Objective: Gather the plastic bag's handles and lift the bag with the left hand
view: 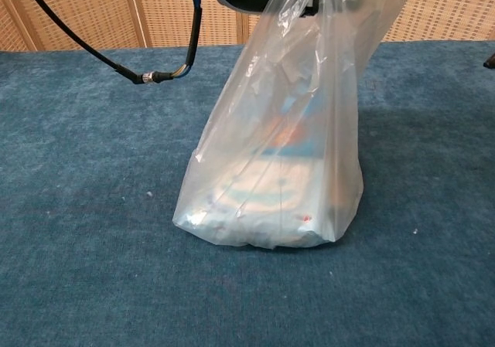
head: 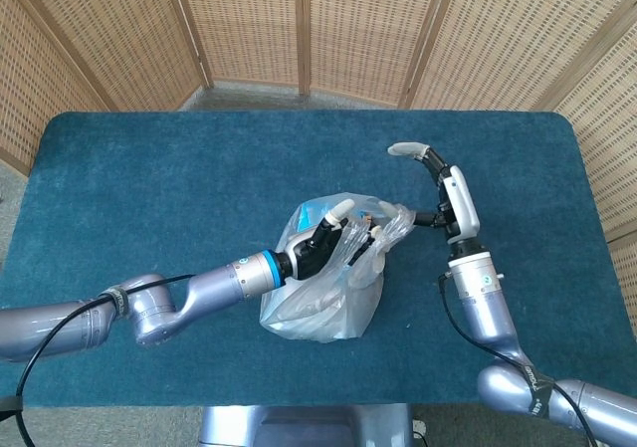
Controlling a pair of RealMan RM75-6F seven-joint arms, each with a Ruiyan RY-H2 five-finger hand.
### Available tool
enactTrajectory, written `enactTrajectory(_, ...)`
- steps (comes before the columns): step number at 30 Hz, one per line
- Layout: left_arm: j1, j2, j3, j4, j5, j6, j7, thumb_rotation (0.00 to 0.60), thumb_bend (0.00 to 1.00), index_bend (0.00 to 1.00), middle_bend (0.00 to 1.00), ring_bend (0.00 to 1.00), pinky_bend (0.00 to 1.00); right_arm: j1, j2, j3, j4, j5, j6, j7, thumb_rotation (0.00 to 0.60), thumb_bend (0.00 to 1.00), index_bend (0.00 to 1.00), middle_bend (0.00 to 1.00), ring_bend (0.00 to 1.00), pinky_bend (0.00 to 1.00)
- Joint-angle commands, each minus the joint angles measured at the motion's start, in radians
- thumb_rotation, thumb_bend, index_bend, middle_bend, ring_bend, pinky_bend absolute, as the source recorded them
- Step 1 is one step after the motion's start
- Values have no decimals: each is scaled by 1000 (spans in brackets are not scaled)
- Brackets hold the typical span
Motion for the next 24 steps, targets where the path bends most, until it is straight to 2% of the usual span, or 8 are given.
enactTrajectory(1, 4, 11, 9, 0, 12, 17, -31, 0, 136, 454, 585, 673, 677, 0, 2, 1, 11, 6, -5, -2, 600, 63, 255, 258, 176, 107)
enactTrajectory(13, -14, 33, 56, 4, 52, 52, -114, 0, 135, 454, 585, 696, 724, -12, 14, -17, 46, -14, 8, -36, 600, 63, 188, 212, 143, 102)
enactTrajectory(24, -34, 28, 68, 11, -7, 27, -60, 0, 136, 454, 585, 696, 712, -14, 15, -12, 51, -22, 20, -39, 600, 64, 181, 204, 137, 102)
